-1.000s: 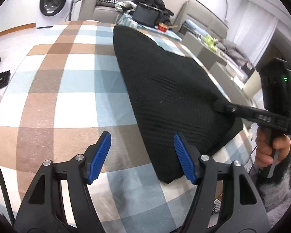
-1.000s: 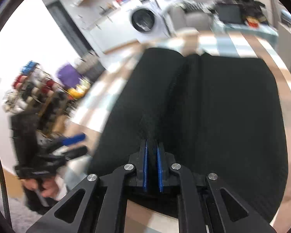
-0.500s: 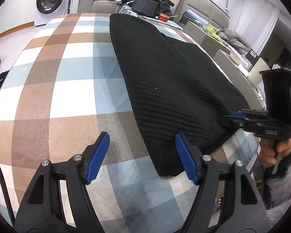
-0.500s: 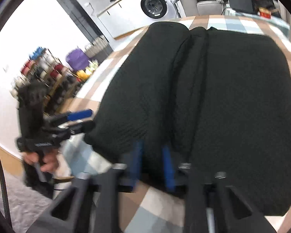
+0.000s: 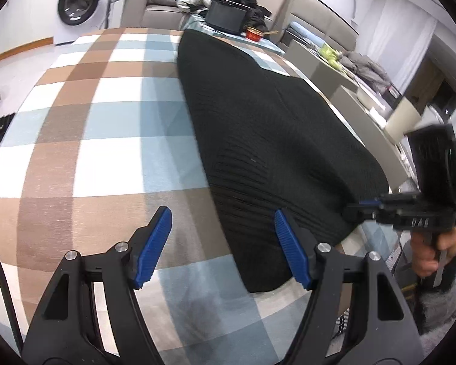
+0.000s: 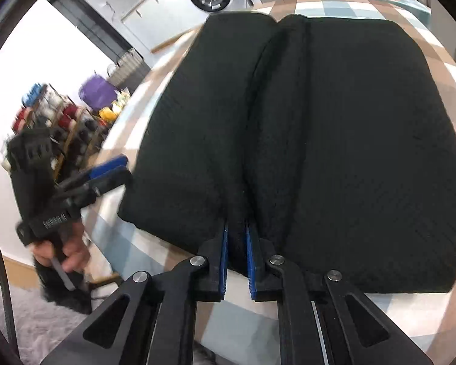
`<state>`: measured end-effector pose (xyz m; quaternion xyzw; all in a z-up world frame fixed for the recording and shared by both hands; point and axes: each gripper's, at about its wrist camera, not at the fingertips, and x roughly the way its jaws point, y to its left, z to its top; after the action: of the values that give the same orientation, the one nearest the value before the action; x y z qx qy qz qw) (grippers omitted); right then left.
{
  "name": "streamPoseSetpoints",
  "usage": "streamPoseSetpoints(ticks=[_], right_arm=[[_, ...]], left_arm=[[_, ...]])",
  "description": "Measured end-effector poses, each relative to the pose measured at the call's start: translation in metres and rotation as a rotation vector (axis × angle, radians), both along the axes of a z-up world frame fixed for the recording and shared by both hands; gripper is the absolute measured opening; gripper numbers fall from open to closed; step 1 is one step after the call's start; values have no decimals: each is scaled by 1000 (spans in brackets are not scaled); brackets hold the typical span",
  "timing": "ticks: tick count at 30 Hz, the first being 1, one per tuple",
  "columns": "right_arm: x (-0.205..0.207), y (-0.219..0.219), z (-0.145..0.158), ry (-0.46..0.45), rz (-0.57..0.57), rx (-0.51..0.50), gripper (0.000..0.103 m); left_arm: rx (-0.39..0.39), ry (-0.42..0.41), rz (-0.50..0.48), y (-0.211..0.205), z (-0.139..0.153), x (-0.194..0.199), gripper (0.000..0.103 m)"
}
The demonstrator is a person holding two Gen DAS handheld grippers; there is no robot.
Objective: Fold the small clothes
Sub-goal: 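Pinch the center fold of the shirt with the right gripper and straighten it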
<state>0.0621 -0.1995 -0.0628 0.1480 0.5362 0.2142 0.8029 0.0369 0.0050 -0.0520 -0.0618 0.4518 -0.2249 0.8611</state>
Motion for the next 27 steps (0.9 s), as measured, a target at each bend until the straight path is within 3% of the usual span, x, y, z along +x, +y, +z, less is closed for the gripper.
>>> streamPoseSetpoints(ticks=[3, 5, 11, 18, 23, 24, 25, 26, 27], right_arm=[[-2, -5, 8, -42, -9, 10, 22], [-1, -10, 13, -60, -27, 19, 38], [23, -24, 7, -87, -128, 71, 57], [78, -17, 0, -77, -161, 127, 57], [103, 1, 3, -90, -152, 96, 55], [107, 7, 4, -102, -141, 71, 50], [113, 13, 4, -117, -131, 31, 28], [117, 19, 4, -122, -118, 5, 14], [117, 22, 8, -134, -107, -9, 12]], left_arm=[[34, -1, -49, -11, -4, -6, 68], [62, 9, -77, -16, -9, -11, 68], [68, 19, -89, -15, -13, -14, 68], [11, 32, -57, 0, -9, -8, 68], [-22, 35, -38, 7, -6, -1, 68], [-25, 35, -33, 8, -6, 0, 68], [-28, 35, -28, 8, -5, 2, 68], [-33, 33, -21, 9, -4, 3, 68], [-36, 29, -12, 10, -2, 5, 68]])
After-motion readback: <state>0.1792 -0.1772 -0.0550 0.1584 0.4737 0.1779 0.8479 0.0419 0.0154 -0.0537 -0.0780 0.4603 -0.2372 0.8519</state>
